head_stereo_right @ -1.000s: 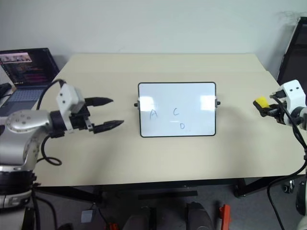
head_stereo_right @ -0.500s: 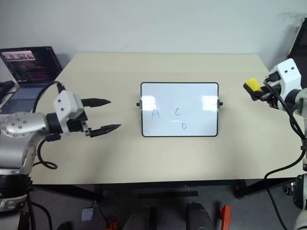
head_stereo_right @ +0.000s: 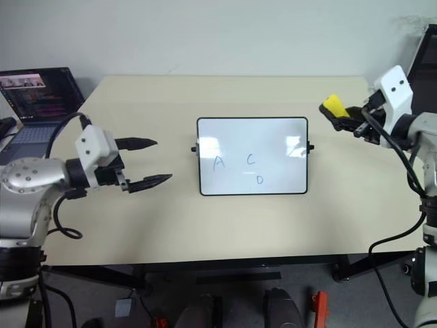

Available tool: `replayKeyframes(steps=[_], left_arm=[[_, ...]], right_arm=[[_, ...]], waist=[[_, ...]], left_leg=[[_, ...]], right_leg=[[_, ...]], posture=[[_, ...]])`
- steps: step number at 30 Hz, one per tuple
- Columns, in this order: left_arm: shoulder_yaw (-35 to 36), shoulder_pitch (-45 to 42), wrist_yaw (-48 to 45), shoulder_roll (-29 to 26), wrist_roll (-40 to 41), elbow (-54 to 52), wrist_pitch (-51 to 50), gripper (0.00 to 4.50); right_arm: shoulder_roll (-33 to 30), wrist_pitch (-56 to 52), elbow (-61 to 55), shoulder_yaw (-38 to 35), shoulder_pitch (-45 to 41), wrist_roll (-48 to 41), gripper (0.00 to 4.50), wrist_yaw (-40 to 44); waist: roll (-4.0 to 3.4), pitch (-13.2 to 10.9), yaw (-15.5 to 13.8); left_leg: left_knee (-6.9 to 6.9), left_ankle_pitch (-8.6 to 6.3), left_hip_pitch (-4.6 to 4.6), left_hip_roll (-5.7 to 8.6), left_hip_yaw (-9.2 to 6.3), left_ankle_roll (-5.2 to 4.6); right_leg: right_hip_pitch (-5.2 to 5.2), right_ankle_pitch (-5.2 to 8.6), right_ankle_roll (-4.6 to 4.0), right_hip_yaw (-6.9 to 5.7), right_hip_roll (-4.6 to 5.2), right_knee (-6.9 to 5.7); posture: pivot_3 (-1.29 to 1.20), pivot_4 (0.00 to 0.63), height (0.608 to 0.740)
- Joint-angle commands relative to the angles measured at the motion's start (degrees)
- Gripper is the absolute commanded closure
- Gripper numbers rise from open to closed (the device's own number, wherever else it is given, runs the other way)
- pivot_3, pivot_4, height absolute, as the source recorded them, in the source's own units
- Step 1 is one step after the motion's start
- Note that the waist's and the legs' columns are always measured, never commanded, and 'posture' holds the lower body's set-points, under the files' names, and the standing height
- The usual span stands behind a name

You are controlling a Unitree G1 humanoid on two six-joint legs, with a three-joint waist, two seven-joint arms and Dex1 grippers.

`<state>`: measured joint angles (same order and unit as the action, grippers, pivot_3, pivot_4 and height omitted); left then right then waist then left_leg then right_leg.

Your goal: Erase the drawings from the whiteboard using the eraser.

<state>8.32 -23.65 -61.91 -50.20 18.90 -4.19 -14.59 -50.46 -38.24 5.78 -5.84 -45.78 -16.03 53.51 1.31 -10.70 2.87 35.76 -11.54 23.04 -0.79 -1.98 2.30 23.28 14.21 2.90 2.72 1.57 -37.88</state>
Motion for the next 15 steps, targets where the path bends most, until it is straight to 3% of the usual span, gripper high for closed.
replayKeyframes(steps=[1,15], left_arm=[[2.0,0.03,0.55,-1.05,0.95,-2.29,-0.02,0.0],[2.45,1.73,1.6,-0.9,1.42,-3.52,-0.63,0.0]], right_arm=[[1.09,1.59,-3.28,0.98,-1.93,-1.05,3.54,0.71],[8.32,3.36,-9.91,10.26,-4.63,0.79,3.54,0.62]], waist=[[0.0,0.0,0.01],[0.01,-0.02,0.18]], left_leg=[[0.0,0.0,0.0,0.0,0.0,0.0],[0.0,0.0,0.02,-0.01,-0.04,0.0]], right_leg=[[0.0,0.0,0.0,0.0,0.0,0.0],[0.03,0.01,-0.02,-0.03,0.0,-0.03]], posture=[[0.0,0.15,0.74],[0.0,0.15,0.74]])
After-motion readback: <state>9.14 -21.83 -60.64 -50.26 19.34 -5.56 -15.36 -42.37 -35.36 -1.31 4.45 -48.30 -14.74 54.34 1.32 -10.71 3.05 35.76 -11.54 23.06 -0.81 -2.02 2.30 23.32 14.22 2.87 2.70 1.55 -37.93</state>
